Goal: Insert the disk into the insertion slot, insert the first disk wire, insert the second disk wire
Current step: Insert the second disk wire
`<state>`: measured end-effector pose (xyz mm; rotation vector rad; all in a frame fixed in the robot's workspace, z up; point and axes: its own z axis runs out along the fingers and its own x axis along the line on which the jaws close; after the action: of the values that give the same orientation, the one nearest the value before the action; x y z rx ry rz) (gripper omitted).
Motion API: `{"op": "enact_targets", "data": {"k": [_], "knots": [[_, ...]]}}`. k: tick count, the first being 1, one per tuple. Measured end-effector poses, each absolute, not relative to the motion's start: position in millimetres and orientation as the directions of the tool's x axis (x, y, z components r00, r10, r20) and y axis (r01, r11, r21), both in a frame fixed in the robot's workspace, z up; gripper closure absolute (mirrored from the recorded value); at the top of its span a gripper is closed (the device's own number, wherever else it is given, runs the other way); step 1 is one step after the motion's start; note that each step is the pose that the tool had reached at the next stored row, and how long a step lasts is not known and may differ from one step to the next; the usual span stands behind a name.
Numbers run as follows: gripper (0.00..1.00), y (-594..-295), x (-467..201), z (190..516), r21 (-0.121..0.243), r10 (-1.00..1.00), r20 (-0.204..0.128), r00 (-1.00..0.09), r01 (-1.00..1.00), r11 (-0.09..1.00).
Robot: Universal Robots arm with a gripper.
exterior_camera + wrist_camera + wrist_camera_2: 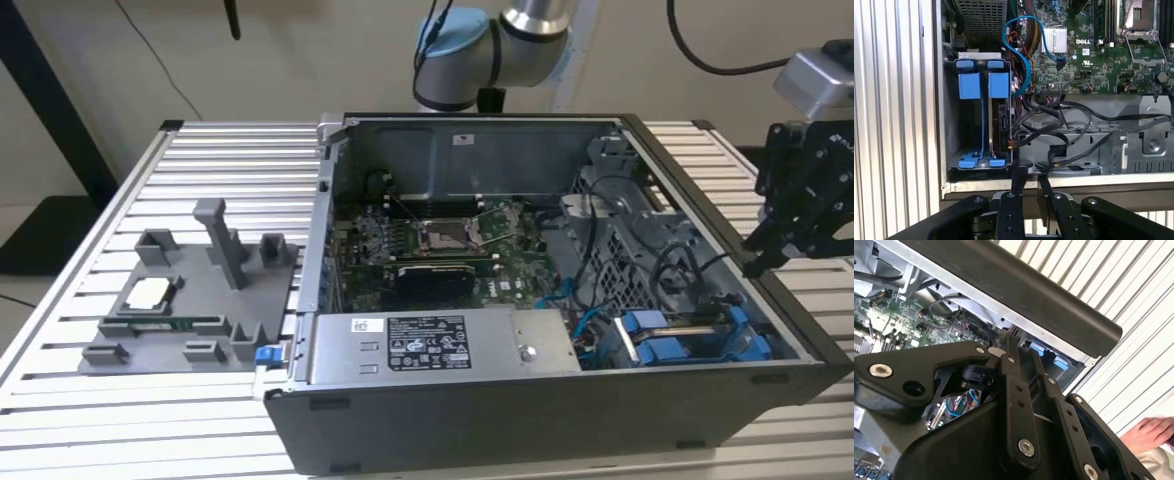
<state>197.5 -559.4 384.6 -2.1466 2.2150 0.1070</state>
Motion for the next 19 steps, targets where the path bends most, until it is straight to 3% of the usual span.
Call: {"op": "enact_targets", "data": {"k": [19], "knots": [[0.73,-570.0,195.1,378.8,0.016,-0.995,-0.088,-0.048,-0.999,0.047]]}}
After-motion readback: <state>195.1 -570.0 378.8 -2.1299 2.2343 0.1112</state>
